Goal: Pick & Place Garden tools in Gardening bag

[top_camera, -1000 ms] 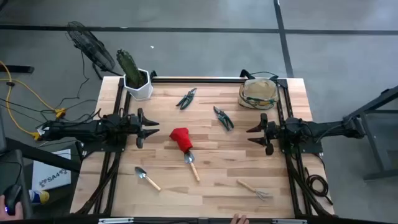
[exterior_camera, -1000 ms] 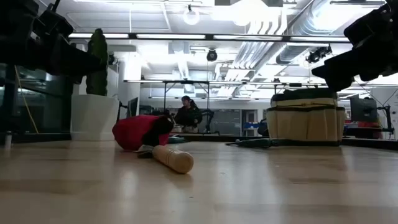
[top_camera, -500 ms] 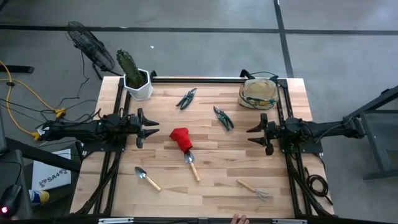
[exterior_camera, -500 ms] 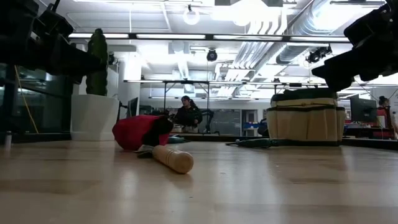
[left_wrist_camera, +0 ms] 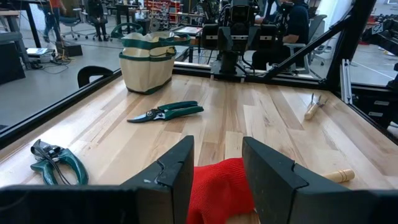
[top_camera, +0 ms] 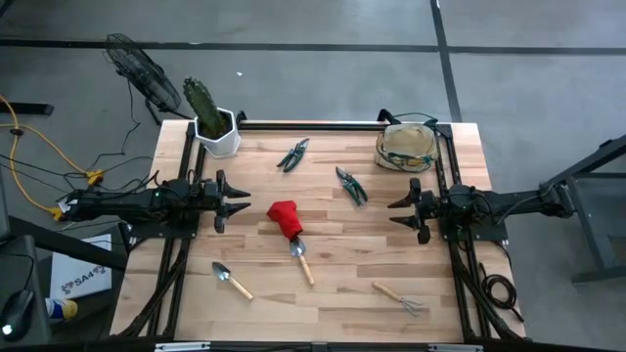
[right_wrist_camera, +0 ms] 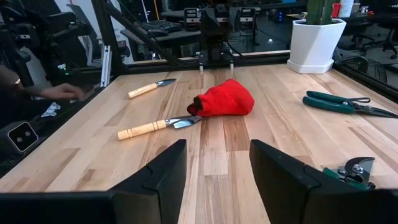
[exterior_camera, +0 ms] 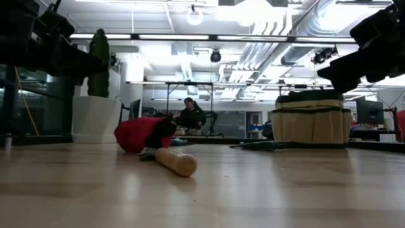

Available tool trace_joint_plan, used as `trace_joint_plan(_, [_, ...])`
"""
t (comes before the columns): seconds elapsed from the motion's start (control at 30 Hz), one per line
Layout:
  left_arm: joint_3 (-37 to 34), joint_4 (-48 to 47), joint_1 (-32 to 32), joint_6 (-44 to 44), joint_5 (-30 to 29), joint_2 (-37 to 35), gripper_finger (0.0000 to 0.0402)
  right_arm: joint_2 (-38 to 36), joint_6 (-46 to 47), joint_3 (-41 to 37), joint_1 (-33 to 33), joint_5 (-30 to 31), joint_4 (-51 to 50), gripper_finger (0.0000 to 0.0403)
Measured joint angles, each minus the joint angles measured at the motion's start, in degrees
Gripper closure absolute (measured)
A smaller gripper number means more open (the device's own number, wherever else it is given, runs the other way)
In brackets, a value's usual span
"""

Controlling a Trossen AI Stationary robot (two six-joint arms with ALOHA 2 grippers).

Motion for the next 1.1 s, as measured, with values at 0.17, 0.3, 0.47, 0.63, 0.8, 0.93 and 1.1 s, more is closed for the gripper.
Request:
trace_joint_plan(0.17, [0.00,-0.02,0.02,0.01,0.00,0.00,0.0268,-0.01,0.00,0.00,0.00,0.00,-0.01,0.0235])
trace_joint_plan(0.3, [-0.01,0.00,0.02,0.00,0.00,0.00,0.0268,-0.02,-0.01,0.00,0.00,0.00,0.00,0.0235])
trace_joint_plan(0.47, [0.00,0.00,0.01,0.00,0.00,0.00,0.0268,-0.01,0.00,0.00,0.00,0.00,-0.01,0.0235])
trace_joint_plan(0.63, [0.00,-0.02,0.01,0.02,0.00,0.00,0.0268,0.00,-5.99,0.00,-0.02,2.95,0.31,0.0235])
trace_joint_plan(0.8, [-0.02,-0.02,0.02,0.02,0.00,0.00,0.0268,-0.02,-11.27,0.00,-0.02,2.98,0.30,0.0235])
trace_joint_plan(0.93, [-0.01,-0.01,0.02,0.00,0.00,0.00,0.0268,0.00,-11.80,0.00,-0.02,2.82,0.20,0.0235])
trace_joint_plan(1.1, [0.00,0.00,0.00,0.02,0.00,0.00,0.0268,0.00,-11.80,0.00,0.00,2.80,0.14,0.0235])
